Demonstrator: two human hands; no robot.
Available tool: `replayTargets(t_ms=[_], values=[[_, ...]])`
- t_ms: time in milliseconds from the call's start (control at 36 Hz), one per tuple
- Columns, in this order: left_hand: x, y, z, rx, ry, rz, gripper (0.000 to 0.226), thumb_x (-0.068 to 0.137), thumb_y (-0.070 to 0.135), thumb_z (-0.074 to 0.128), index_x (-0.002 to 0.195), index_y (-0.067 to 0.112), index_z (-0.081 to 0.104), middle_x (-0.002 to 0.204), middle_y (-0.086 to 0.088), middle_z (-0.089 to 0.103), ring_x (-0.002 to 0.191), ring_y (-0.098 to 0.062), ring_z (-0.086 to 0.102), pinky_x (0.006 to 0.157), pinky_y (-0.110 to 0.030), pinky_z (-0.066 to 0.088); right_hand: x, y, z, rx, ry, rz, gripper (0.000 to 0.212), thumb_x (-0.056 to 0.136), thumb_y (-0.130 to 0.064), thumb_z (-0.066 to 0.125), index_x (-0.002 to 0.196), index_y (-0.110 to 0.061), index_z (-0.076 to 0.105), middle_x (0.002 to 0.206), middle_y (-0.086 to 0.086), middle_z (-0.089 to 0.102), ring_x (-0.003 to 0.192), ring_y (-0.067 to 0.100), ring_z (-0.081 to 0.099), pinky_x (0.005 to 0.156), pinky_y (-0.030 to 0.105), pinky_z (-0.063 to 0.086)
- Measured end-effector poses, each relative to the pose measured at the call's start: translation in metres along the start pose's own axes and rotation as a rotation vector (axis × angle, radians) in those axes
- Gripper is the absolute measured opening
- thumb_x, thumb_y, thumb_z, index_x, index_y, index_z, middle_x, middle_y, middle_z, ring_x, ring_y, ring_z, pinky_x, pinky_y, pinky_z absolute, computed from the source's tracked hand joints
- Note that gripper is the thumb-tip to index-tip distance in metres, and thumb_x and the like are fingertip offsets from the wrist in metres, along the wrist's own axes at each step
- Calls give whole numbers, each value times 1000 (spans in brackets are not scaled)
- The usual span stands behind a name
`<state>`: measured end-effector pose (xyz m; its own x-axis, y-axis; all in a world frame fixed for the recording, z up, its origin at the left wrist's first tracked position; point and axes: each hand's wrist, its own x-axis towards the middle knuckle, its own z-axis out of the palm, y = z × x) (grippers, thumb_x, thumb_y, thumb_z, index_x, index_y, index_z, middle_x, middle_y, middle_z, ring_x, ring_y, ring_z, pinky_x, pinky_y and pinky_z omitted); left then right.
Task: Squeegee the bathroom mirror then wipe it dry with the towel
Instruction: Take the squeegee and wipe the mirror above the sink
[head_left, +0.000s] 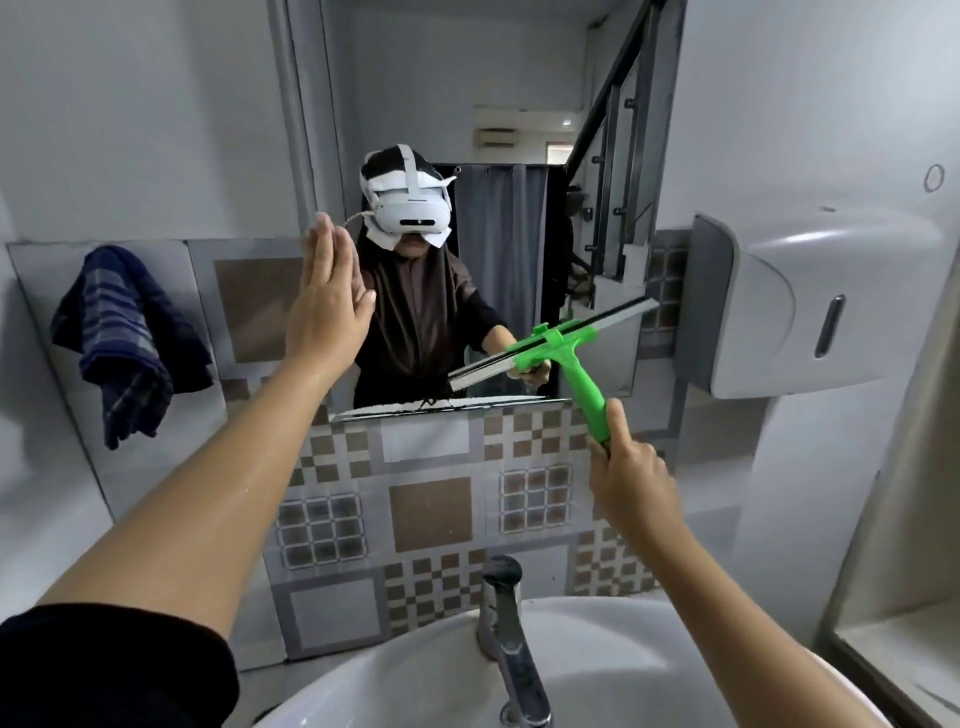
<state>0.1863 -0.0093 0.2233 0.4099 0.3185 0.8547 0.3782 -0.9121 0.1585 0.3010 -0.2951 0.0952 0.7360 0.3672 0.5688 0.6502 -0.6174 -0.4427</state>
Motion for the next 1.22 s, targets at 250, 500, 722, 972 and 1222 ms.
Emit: replayTargets(t_ms=[250, 500, 722, 972, 1222], values=[[4, 4, 7, 11, 32, -37, 70, 94, 22, 49, 148, 10, 5, 157, -6, -6, 144, -20, -5, 104, -22, 13, -20, -32, 36, 617, 31, 232, 42, 95, -15, 43, 135, -18, 30, 64, 5, 50, 47, 13, 45, 41, 27, 40], [4, -3, 6, 29, 29, -2, 72, 94, 25, 50, 148, 13, 3, 158, -4, -6, 144, -18, -1, 100, -19, 20, -47, -75, 69, 679, -9, 253, 36, 96, -18, 42, 130, -18, 31, 65, 9, 53, 47, 15, 47, 42, 26, 39], [-5, -5, 2, 9, 14, 30, 72, 95, 23, 49, 148, 11, 2, 157, -5, -8, 144, -17, -5, 101, -15, 9, -62, -97, 83, 624, -19, 223, 36, 96, -16, 41, 130, -19, 28, 63, 7, 52, 46, 16, 46, 39, 26, 35], [-15, -12, 9, -40, 20, 84, 73, 94, 19, 50, 147, 9, 1, 157, -10, -4, 144, -20, -3, 97, -9, 8, -74, -115, 96, 538, -69, 208, 49, 96, -19, 41, 139, -22, 19, 66, 6, 53, 54, 18, 53, 45, 32, 45], [-27, -22, 16, -19, -9, 136, 74, 91, 17, 54, 147, 6, 6, 157, -13, 2, 144, -25, 1, 101, -17, 17, -88, -126, 113, 449, -85, 223, 56, 96, -22, 42, 144, -23, 14, 68, 7, 55, 58, 22, 57, 50, 36, 52]])
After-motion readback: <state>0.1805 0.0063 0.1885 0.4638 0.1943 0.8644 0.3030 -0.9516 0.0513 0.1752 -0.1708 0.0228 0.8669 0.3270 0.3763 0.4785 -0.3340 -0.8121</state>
